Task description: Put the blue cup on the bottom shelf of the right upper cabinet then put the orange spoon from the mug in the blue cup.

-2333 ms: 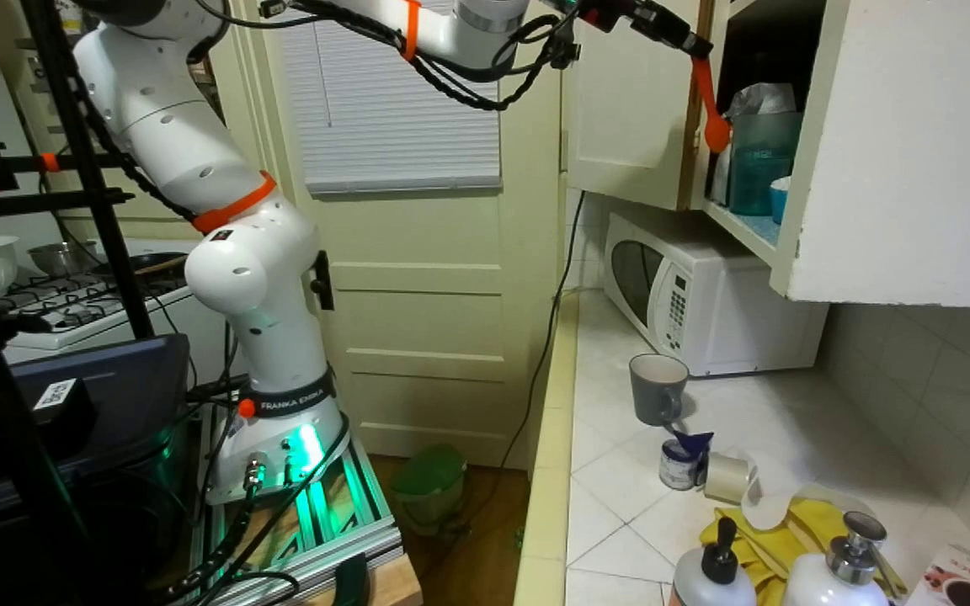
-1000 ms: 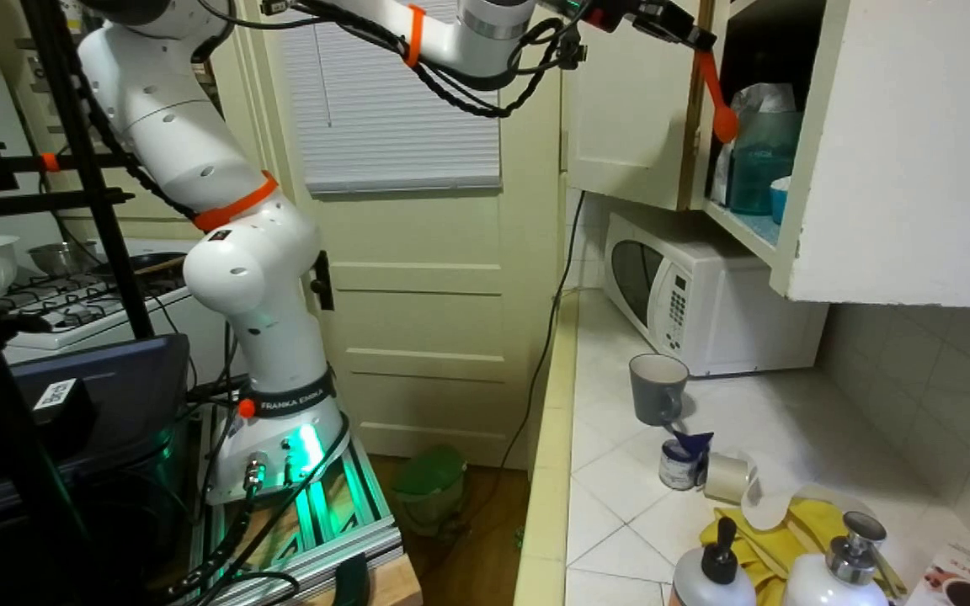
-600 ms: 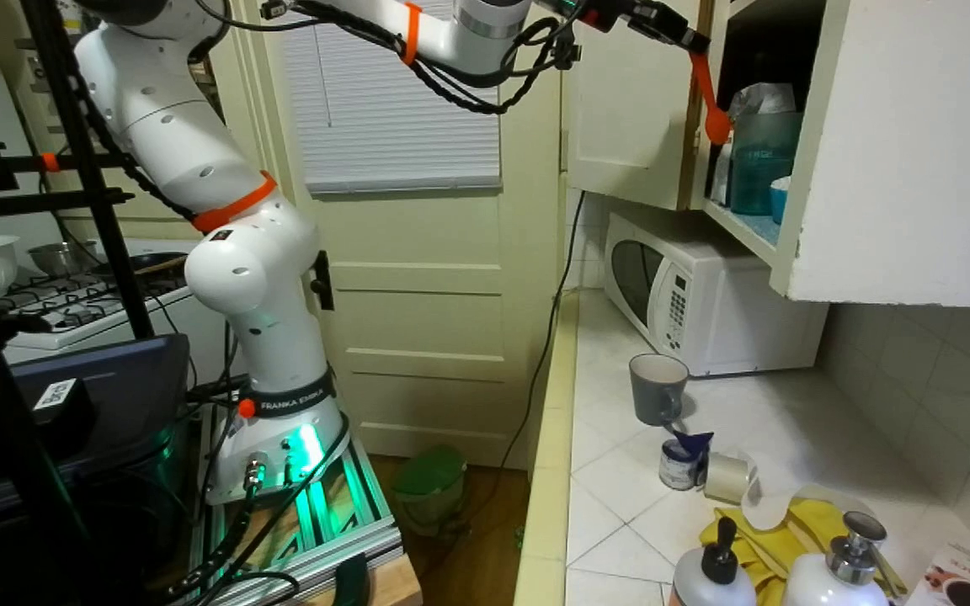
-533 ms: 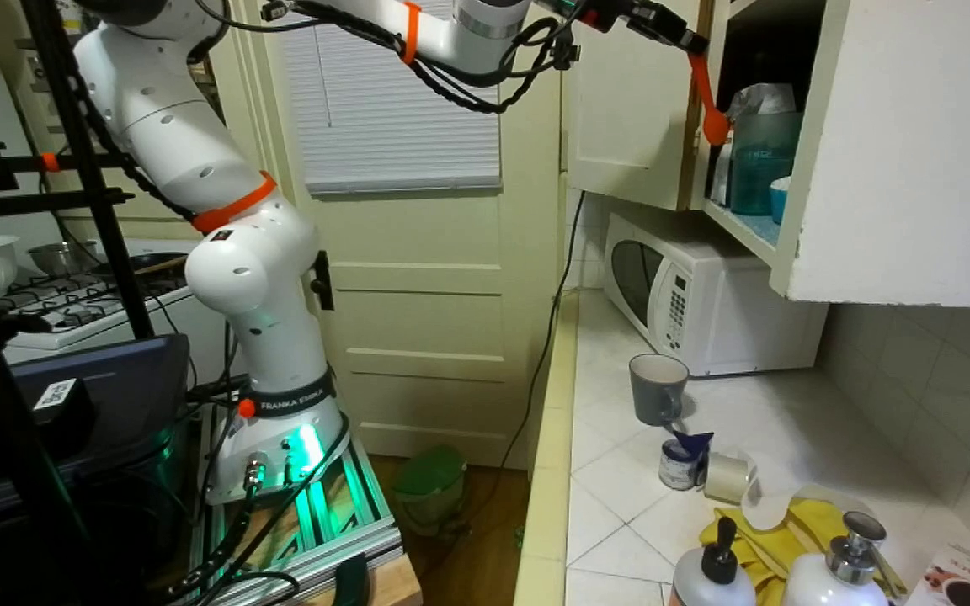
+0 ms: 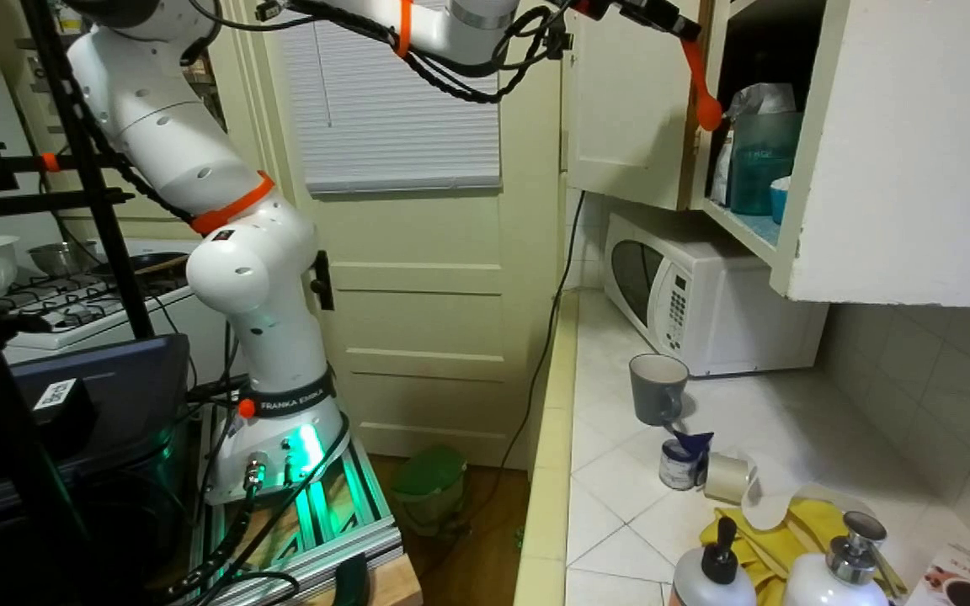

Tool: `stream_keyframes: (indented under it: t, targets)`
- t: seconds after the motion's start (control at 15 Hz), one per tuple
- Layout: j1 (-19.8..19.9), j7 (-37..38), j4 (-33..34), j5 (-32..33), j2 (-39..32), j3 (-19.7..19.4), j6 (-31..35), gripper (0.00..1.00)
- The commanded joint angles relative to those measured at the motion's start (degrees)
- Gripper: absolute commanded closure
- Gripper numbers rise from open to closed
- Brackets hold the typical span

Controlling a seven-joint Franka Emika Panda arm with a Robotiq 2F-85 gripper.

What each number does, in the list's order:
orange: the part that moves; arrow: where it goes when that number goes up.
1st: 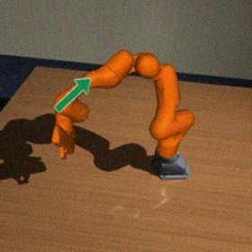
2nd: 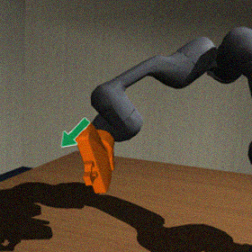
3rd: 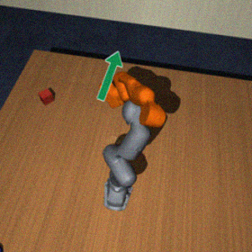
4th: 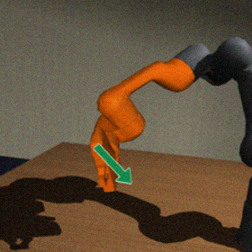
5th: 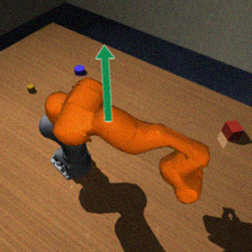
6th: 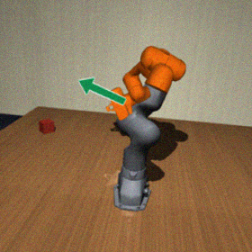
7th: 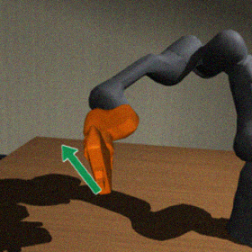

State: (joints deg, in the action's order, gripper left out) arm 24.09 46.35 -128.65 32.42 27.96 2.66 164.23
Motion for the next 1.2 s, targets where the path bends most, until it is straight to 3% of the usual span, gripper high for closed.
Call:
stream_keyframes:
  t: [0.0, 0.87, 1.13]
  targets:
    - [0.9, 1.7, 0.2, 0.1, 1.2, 0.4, 0.9, 0.97]
    - [4.1, 2.9, 3.0, -0.3, -1.0, -0.7, 2.2, 0.97]
    - [4.4, 2.9, 3.1, 0.2, -3.2, -1.5, 5.6, 0.97]
